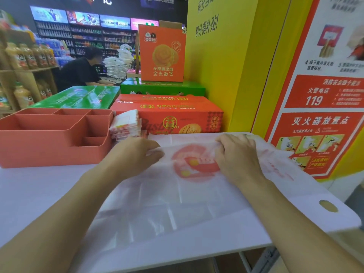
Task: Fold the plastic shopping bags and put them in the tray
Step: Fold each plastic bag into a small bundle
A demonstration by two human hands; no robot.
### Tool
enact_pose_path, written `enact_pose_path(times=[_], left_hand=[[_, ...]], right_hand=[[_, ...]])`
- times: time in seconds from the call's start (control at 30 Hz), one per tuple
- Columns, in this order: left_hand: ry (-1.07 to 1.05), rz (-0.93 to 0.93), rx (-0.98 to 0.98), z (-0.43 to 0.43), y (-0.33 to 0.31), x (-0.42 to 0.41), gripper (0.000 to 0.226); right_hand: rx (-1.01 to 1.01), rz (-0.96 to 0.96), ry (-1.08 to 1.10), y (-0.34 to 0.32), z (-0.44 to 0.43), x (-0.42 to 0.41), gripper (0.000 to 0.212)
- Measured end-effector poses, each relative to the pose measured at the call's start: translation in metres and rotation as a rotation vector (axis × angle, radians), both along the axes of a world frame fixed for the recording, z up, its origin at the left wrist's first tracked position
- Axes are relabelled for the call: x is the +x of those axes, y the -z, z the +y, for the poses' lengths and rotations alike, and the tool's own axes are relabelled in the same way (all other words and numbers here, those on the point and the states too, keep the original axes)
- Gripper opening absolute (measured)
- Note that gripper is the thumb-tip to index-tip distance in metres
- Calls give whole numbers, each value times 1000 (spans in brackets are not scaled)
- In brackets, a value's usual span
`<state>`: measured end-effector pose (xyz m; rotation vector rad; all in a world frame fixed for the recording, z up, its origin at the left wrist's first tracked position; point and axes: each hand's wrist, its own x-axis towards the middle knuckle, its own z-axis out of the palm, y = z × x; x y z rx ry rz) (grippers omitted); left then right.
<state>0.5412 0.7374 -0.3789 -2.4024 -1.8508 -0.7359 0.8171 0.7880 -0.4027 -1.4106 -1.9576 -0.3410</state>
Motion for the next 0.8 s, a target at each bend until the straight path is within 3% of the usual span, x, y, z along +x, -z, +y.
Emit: enact_pose_path(times=[0.2,0.3,0.37,0.53,0.63,0.7,0.8], left_hand=[[107,-342,-287,-8,-18,6,36],[146,-618,-526,-10,-14,10,29],[99,-724,-621,-8,-7,9,27],[-56,-770,-684,-2,4,13,11],[-114,-727,-715,-2,2,8,20],[-118,-680,-752,-4,-6,3,32],[-121,-637,-792,-7,-15,-3,26]], right_hand=[[256,102,125,-5,1,2,27],[265,60,167,0,10,0,10],[211,10,178,4,14,-5,19],[-100,-132,-1,7,7,-17,21],[-329,-179,-5,6,5,-14,32],[-397,-193,39,6,4,-11,28],[-413,-201,88,6,4,-7,27]])
